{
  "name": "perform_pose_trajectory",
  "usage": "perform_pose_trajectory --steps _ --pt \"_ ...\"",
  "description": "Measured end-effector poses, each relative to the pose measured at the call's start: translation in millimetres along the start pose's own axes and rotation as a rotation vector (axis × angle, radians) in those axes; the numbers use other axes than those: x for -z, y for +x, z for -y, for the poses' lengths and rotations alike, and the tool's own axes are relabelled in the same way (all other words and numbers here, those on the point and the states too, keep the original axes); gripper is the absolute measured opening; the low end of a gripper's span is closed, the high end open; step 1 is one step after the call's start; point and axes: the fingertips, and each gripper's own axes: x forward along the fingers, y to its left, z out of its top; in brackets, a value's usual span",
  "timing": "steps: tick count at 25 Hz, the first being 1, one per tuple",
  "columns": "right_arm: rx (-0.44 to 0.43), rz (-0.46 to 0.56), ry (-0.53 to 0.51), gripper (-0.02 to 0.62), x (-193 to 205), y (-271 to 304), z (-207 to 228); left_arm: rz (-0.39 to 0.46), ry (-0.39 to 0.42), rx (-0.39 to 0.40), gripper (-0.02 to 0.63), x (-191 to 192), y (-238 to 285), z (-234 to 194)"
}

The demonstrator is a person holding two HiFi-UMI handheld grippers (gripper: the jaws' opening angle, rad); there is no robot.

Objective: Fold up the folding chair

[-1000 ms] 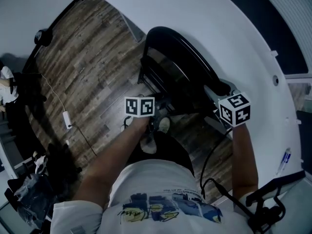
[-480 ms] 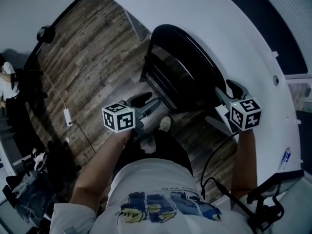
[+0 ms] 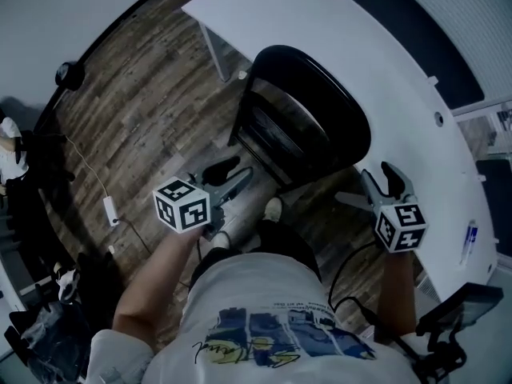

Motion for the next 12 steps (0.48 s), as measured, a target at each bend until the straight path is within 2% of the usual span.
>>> perform_pose_trajectory --steps 5,8,12 --pt "-0.014 0.050 -0.027 0.201 -0.3 -30.1 -85.8 -0.004 0.103 0.038 0.176 2.8 -64.3 21.0" --pt "-0.050 0.079 -0.038 0.182 -5.3 -48.9 -154.8 -0.035 0.179 0.014 0.172 20.6 -122.4 20.3" --pt "-0.050 0.080 -0.078 0.137 0.5 -69.6 -224.2 -0.039 0.207 -0.005 0.140 40.6 -186.3 15.4"
